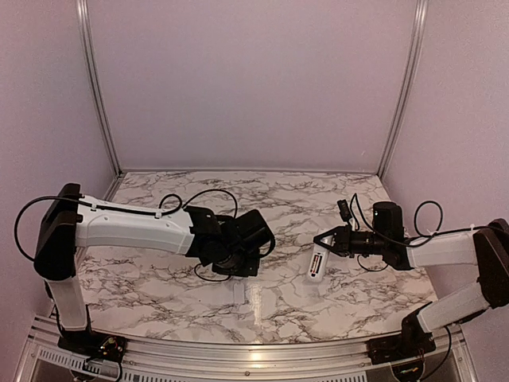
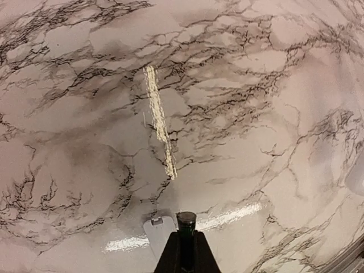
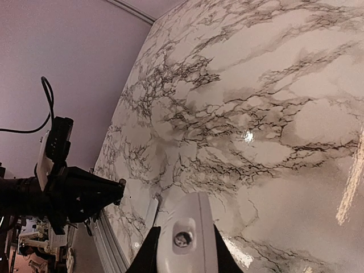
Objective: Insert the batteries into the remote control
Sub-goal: Pick up the battery from the center of the board, then place the battery at the center of the board.
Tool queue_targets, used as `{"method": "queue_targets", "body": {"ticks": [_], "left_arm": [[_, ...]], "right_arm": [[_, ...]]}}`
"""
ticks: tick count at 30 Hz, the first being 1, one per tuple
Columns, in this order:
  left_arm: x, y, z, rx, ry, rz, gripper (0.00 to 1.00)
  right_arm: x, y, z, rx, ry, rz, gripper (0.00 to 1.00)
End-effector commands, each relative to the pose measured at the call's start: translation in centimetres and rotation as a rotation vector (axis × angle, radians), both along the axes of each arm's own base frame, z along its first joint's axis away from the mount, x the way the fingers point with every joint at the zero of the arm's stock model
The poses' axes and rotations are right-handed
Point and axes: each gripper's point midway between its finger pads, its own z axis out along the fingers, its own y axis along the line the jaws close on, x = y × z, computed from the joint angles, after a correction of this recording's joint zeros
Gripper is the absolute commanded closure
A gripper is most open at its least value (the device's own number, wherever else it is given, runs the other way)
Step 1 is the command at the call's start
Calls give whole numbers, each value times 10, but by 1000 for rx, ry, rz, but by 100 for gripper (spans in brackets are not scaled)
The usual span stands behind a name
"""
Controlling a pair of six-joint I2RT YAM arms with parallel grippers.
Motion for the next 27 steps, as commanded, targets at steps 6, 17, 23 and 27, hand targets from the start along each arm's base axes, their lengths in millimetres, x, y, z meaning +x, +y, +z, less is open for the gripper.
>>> {"method": "queue_targets", "body": {"ticks": [6,17,23,27], "left_arm": [[32,55,32,-264,12,538,100],[20,70,-24,-271,194,736,100],[13,79,-59,-187,255,766,100],[10,80,-71,-154,269,768,98]], "right_arm": [[7,0,15,21,-52,-5,100],[7,0,15,26,-53,-2,100],[6,0,12,24,-49,-4,100],[7,0,11,25,-46,-3,100]]}}
